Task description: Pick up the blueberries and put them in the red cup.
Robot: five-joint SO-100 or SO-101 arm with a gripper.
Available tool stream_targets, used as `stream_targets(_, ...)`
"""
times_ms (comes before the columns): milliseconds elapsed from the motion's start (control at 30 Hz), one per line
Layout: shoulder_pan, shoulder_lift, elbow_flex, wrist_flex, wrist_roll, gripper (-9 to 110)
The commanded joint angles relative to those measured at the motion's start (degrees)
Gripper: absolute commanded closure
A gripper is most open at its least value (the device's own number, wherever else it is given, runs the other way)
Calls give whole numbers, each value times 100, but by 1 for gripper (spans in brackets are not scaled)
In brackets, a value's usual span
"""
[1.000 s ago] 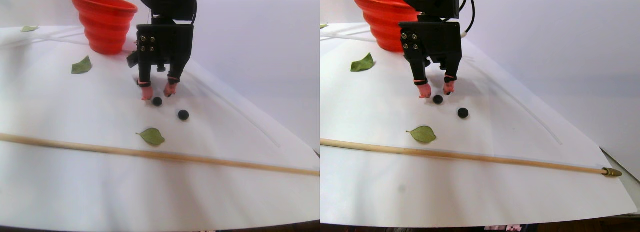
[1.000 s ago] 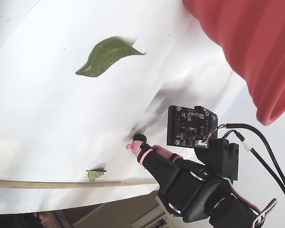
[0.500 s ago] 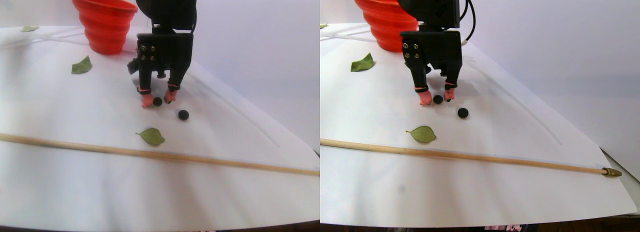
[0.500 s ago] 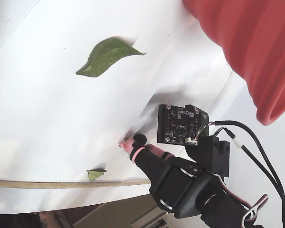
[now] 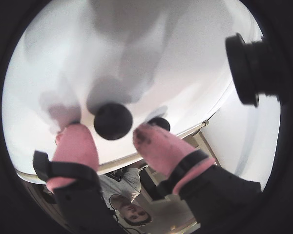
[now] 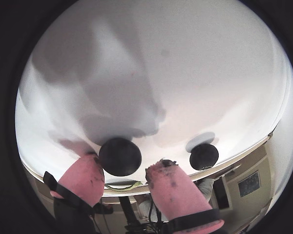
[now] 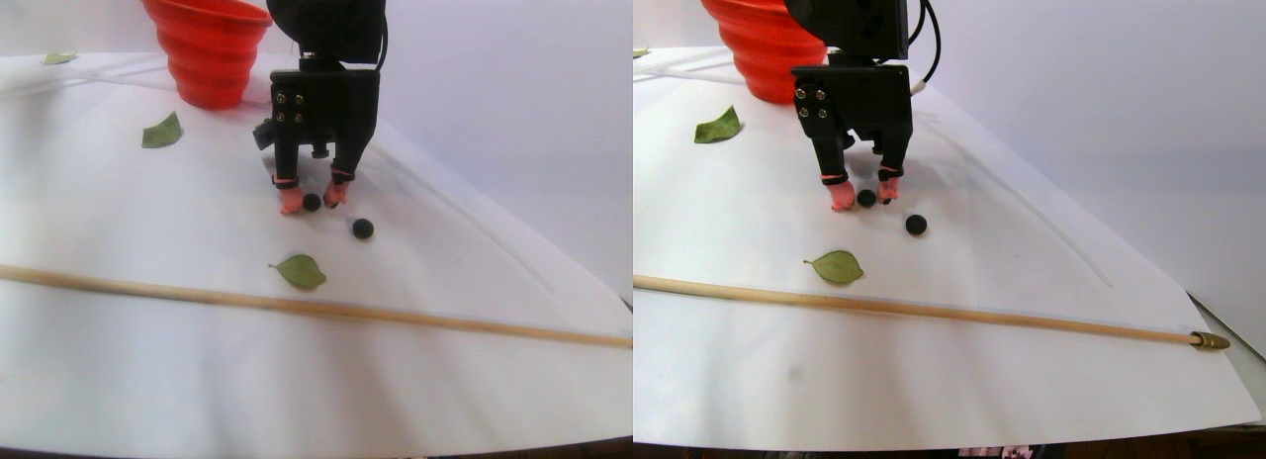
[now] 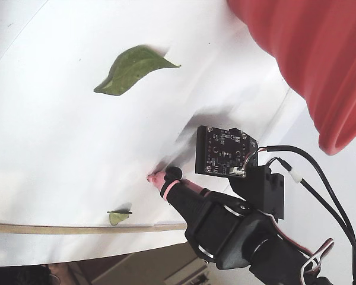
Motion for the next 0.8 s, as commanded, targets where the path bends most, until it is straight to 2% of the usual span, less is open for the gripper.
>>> stream_targets(0,-18,-88,-167,-44,53,84)
stream_targets(767,-756,-237,-220,246,-62,83)
